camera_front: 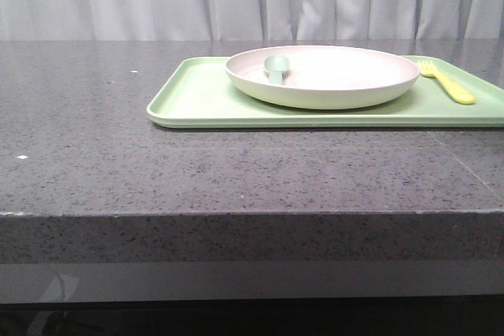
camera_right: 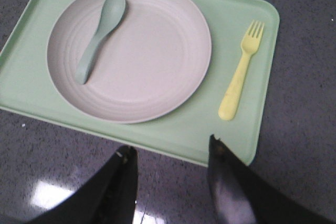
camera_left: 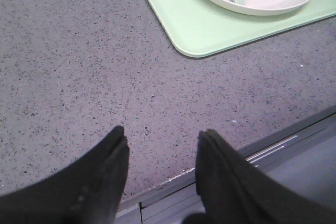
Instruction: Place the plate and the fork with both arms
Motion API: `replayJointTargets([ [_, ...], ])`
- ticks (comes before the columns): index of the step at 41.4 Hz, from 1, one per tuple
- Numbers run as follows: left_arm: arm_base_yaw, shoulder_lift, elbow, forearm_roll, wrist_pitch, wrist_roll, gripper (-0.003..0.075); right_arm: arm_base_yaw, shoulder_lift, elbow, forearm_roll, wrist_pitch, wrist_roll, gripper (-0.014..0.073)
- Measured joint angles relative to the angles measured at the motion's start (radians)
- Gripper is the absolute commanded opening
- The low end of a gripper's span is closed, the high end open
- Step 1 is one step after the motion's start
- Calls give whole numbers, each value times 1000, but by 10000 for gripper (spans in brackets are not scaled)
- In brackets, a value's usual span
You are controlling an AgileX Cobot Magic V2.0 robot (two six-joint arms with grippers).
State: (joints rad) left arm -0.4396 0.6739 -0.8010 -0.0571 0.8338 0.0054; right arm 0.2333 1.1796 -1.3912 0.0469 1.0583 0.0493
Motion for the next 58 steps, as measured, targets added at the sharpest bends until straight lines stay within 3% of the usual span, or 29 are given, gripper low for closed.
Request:
replayJointTargets([
  [18, 0, 0, 0, 0, 0, 0, 302, 0, -549, 464, -32, -10, 0, 353],
  [27, 0, 0, 0, 0, -11, 0, 302, 0, -727, 576, -32, -1, 6, 353],
  [35, 0, 0, 0, 0, -19, 0, 294, 0, -773, 583, -32, 0, 12, 346],
  [39, 0, 0, 0, 0, -19, 0, 224, 0, -773, 583, -32, 0, 12, 253],
  [47, 0, 0, 0, 0, -21, 0, -22, 0, -773, 583, -32, 0, 13, -41],
  [50, 0, 0, 0, 0, -21, 0, -20, 0, -773, 583, -32, 0, 13, -124],
  [58, 0, 0, 0, 0, -23, 0, -20, 0, -773, 583, -32, -2, 13, -118],
])
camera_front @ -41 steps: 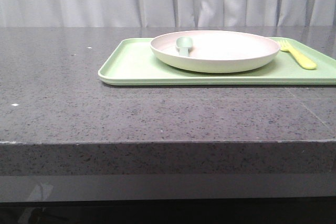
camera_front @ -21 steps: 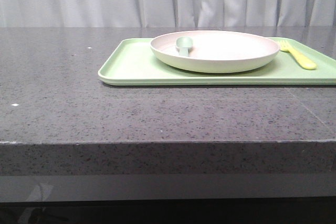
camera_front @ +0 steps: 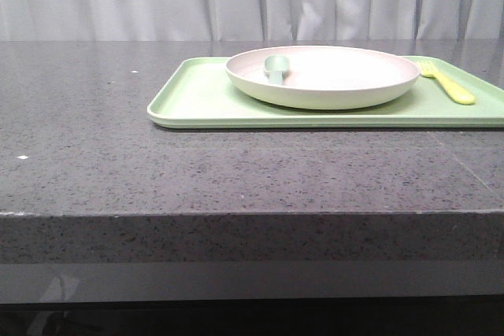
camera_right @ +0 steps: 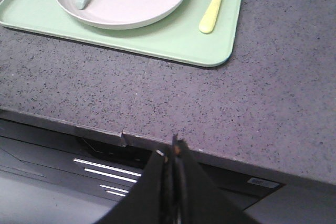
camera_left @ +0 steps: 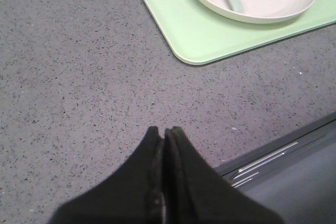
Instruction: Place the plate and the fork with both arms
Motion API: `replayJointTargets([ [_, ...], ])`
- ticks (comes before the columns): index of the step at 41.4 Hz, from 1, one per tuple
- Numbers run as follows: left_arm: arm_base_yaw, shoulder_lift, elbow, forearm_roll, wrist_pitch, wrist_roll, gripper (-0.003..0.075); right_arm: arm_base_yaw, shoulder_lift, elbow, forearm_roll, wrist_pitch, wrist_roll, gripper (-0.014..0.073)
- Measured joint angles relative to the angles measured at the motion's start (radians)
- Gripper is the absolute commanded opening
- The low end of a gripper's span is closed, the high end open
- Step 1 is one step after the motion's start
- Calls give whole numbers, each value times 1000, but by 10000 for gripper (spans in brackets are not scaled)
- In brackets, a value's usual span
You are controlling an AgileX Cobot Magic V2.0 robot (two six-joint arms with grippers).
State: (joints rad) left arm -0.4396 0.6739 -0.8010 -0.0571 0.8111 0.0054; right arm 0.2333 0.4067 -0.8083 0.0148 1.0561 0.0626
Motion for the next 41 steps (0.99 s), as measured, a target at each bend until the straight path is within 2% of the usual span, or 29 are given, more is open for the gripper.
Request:
replayJointTargets([
  [26, 12, -16, 32, 0, -27, 0, -20, 0, 0, 0, 0, 0, 0, -118],
  [32, 100, -100, 151, 13, -135, 0, -20, 0, 0, 0, 0, 0, 2, -118],
  [41, 269, -331, 443, 16, -444, 0, -20, 0, 0, 0, 0, 0, 2, -118],
])
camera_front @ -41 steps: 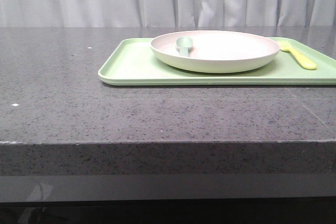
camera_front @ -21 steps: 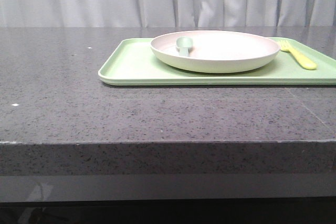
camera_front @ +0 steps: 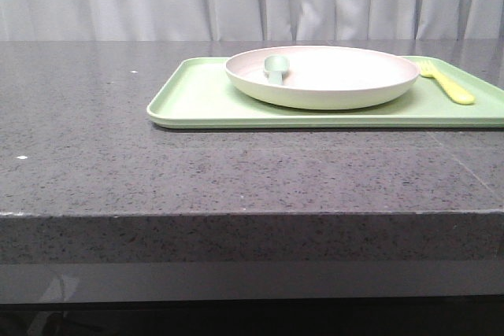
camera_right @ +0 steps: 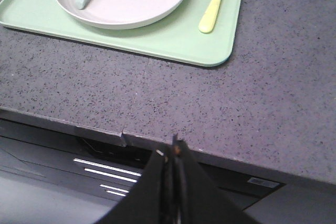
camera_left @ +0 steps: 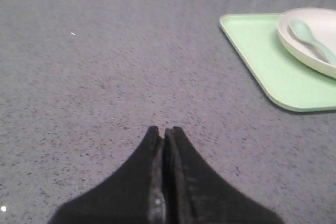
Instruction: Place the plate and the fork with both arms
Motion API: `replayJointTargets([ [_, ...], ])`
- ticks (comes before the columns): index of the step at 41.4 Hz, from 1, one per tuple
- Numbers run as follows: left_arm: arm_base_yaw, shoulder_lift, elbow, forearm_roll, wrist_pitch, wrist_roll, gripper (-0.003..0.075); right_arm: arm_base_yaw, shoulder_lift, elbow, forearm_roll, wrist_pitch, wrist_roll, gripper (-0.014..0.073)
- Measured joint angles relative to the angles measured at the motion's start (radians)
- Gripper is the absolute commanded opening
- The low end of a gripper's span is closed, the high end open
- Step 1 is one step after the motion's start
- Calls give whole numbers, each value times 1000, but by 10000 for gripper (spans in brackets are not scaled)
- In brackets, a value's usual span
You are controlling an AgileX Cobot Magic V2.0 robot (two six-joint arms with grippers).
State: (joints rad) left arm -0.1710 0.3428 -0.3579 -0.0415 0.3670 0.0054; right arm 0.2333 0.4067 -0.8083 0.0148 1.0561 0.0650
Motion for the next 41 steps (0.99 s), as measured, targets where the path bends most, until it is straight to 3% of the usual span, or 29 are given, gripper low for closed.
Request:
replayJointTargets([
  [7, 67, -185, 213, -11, -193, 0, -20, 0, 0, 0, 0, 0, 0, -118],
  [16, 113, -338, 359, -16, -304, 0, -20, 0, 0, 0, 0, 0, 0, -118],
  [41, 181, -347, 360, -19, -353, 0, -20, 0, 0, 2, 0, 0, 0, -118],
])
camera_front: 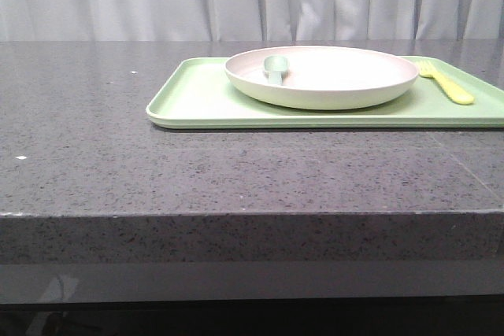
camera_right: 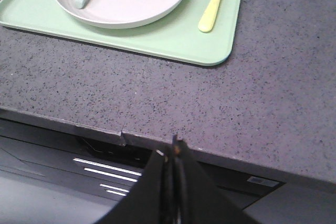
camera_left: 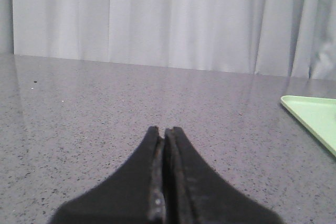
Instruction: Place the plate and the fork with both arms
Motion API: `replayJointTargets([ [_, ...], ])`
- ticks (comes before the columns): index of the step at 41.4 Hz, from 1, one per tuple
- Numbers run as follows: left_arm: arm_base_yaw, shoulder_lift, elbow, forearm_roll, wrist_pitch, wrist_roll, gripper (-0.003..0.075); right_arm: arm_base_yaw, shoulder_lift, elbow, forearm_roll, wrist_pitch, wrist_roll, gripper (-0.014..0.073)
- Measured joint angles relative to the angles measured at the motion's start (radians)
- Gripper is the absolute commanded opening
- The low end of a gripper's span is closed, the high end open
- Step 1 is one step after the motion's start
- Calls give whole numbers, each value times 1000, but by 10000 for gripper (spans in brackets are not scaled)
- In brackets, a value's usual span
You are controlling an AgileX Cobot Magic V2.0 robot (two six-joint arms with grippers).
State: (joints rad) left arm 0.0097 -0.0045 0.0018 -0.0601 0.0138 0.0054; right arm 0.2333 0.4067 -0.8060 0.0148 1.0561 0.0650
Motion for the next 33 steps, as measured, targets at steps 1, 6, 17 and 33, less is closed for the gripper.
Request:
replayJointTargets([
  [1, -8, 0, 0, 0, 0, 0, -20, 0, 0, 0, 0, 0, 0, -118],
  [6, -42, 0, 0, 0, -2, 0, -20, 0, 0, 0, 0, 0, 0, -118],
  [17, -56, 0, 0, 0, -2, 0, -20, 0, 0, 0, 0, 0, 0, -118],
  [33, -56, 0, 0, 0, -2, 0, -20, 0, 0, 0, 0, 0, 0, -118],
])
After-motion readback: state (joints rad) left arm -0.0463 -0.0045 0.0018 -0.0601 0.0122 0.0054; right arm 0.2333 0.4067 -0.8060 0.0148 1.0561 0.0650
